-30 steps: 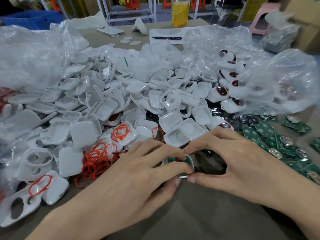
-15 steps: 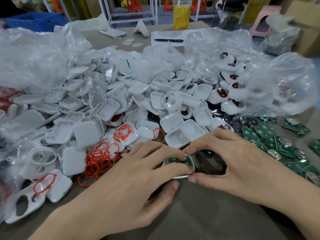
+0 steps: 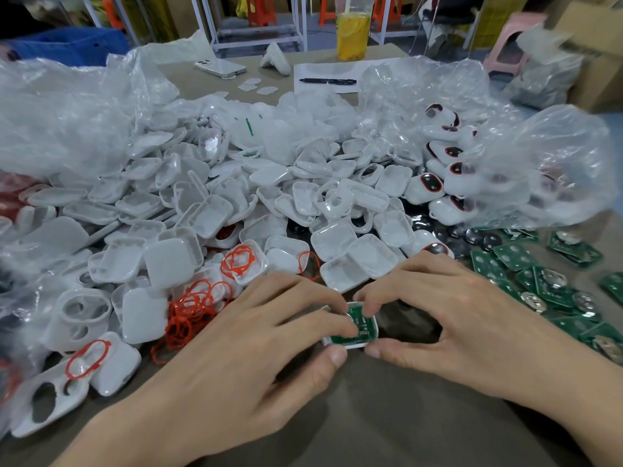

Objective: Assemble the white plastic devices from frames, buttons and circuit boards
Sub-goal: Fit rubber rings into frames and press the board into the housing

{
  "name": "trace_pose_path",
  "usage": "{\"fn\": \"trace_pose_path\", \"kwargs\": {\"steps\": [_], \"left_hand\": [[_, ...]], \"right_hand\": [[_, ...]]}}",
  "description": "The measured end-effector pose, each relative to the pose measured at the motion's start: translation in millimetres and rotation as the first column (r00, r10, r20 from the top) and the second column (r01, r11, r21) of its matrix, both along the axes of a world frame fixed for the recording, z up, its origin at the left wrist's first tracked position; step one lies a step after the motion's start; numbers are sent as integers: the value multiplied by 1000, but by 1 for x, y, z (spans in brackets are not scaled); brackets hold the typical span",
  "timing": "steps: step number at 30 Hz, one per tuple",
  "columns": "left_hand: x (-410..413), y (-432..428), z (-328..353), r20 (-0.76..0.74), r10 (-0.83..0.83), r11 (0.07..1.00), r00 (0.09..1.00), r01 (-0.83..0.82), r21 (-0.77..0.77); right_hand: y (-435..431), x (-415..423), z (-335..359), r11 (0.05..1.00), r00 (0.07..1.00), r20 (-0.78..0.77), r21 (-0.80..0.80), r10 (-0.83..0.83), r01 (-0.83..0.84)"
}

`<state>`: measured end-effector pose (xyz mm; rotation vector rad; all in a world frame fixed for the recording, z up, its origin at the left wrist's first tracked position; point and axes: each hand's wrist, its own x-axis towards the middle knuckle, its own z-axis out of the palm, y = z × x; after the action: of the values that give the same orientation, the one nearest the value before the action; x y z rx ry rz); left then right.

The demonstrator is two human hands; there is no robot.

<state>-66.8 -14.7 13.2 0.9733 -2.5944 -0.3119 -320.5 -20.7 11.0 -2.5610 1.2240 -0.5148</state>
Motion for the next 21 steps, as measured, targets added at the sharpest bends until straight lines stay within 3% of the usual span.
{"fn": "trace_pose_path", "kwargs": {"steps": [21], "left_hand": [[-1, 2, 2, 11, 24, 999, 1000, -24, 25]], "right_hand": [[-4, 0, -4, 997, 998, -11, -32, 65, -66]]}}
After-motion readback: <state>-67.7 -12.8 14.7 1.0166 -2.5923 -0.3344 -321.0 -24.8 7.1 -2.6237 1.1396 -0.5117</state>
